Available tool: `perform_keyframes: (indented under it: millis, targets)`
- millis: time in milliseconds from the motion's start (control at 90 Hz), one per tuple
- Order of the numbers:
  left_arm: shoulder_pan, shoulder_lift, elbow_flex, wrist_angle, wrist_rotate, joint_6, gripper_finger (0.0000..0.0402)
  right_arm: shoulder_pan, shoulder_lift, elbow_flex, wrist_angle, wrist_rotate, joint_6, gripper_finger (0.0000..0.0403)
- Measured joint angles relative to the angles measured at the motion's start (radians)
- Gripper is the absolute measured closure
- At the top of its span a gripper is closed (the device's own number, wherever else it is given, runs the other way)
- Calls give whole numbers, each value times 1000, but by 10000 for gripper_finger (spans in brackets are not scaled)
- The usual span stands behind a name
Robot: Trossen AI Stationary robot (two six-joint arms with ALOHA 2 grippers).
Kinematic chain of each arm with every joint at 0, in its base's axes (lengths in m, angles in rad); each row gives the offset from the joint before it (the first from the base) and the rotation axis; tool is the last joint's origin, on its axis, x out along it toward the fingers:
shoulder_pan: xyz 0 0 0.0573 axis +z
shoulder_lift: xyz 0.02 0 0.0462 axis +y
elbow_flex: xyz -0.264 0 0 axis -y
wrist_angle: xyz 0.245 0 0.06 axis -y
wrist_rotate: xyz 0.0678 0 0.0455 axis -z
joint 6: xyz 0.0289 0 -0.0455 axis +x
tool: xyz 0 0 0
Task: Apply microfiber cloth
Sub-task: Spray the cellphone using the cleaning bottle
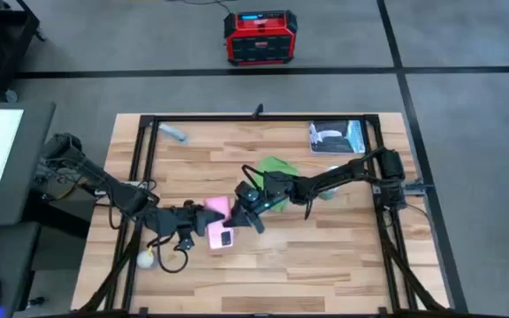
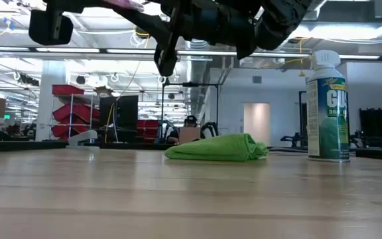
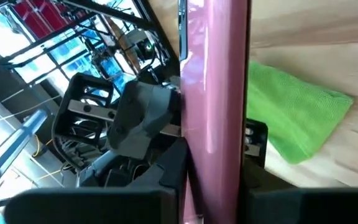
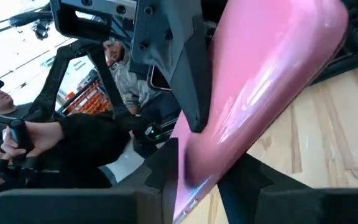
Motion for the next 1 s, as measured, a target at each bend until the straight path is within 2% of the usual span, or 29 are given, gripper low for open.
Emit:
perform_keyframes:
  millis: [100,156,433,600,1000]
  targets:
    - [3,0,0,1,7,8,361,-5,0,0,-23,-1,0,378]
    - [3,0,0,3,6,8,361,-9,0,0,-23,-7,0,387]
    - [3,0,0,6,3,-3,361,-11,-1,0,-26,-17,-11,387]
    - [4,0,0,12,33,-95,357,-11,-1,0,-29,-28,-15,387]
    - [4,0,-1,49,41,-208,296,-10,-2,-1,-50,-43,-39,387]
